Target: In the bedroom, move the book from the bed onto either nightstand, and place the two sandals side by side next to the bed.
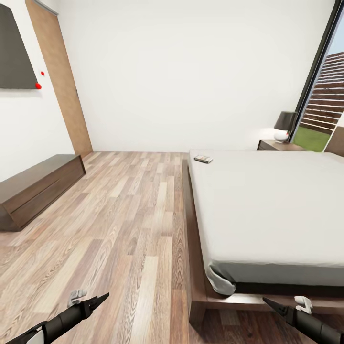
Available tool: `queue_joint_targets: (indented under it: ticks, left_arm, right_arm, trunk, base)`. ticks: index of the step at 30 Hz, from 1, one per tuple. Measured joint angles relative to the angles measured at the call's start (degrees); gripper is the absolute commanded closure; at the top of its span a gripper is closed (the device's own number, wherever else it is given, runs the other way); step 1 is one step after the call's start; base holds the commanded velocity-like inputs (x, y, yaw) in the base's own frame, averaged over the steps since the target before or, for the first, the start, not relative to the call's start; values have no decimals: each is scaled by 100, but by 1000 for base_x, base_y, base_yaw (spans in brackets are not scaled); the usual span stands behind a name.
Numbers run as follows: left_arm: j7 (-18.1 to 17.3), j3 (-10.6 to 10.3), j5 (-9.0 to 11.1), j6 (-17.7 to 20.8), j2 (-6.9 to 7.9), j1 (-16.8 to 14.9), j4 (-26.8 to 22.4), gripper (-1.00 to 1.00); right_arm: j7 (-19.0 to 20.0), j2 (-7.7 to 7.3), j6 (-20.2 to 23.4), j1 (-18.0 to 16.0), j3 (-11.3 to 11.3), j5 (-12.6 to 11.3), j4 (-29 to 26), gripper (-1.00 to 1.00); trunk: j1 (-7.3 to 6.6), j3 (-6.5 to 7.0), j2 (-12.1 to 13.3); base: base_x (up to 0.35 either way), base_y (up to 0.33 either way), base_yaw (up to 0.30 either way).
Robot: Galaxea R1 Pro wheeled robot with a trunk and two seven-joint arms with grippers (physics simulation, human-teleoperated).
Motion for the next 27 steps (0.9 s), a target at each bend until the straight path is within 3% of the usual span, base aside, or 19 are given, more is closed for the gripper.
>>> queue_joint_targets:
  ticks: [9,27]
  left_arm:
    - [-1,-4,0,-3,0,1,5,-100]
    - [-1,-4,0,-4,0,1,7,-100]
  right_arm:
    - [3,0,-1,0,3,1,1,-100]
    - [5,1,-1,-1,3,0,1,-100]
  trunk:
    - [-45,36,82]
    - [-45,36,82]
  base:
    - [0,0,35]
    - [0,0,268]
